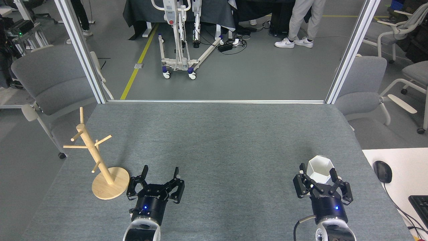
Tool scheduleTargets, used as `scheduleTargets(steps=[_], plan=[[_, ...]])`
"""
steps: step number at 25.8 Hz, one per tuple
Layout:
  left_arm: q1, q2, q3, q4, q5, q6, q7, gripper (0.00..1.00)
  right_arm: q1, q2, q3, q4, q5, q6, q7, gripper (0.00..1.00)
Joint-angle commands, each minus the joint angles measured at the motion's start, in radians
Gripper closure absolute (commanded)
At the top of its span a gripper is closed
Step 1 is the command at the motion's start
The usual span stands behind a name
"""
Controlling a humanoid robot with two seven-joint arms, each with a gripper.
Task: Hang cup on storage rack
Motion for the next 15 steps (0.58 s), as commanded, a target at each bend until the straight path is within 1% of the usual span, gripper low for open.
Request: scheduleTargets(steps=[1, 3, 5, 8, 15], plan=[[0.007, 0.0, 0.021, -0.008, -0.005, 0.008, 0.006, 0.0, 0.001, -0.008, -0.007, 0.005, -0.001, -0.001, -0.006, 0.0], [0.008, -0.002, 0.034, -0.016, -0.001, 0.026, 0.041, 0.0, 0.001, -0.006, -0.008, 0.004, -0.001, 0.001, -0.005, 0.0], [0.007, -0.005, 0.033, -0.019, -0.001, 0.019, 0.047, 0.0, 0.001, -0.008, -0.011, 0.004, -0.001, 0.001, -0.005, 0.0], [0.007, -0.005, 0.03, -0.058, -0.001, 0.016, 0.041, 0.0, 0.003, -0.023, -0.013, 0.004, -0.006, 0.001, -0.005, 0.0], [0.008, -0.005, 0.028, -0.079, -0.001, 0.016, 0.021, 0.0, 0.008, -0.025, -0.016, 0.005, -0.006, 0.001, -0.005, 0.0]])
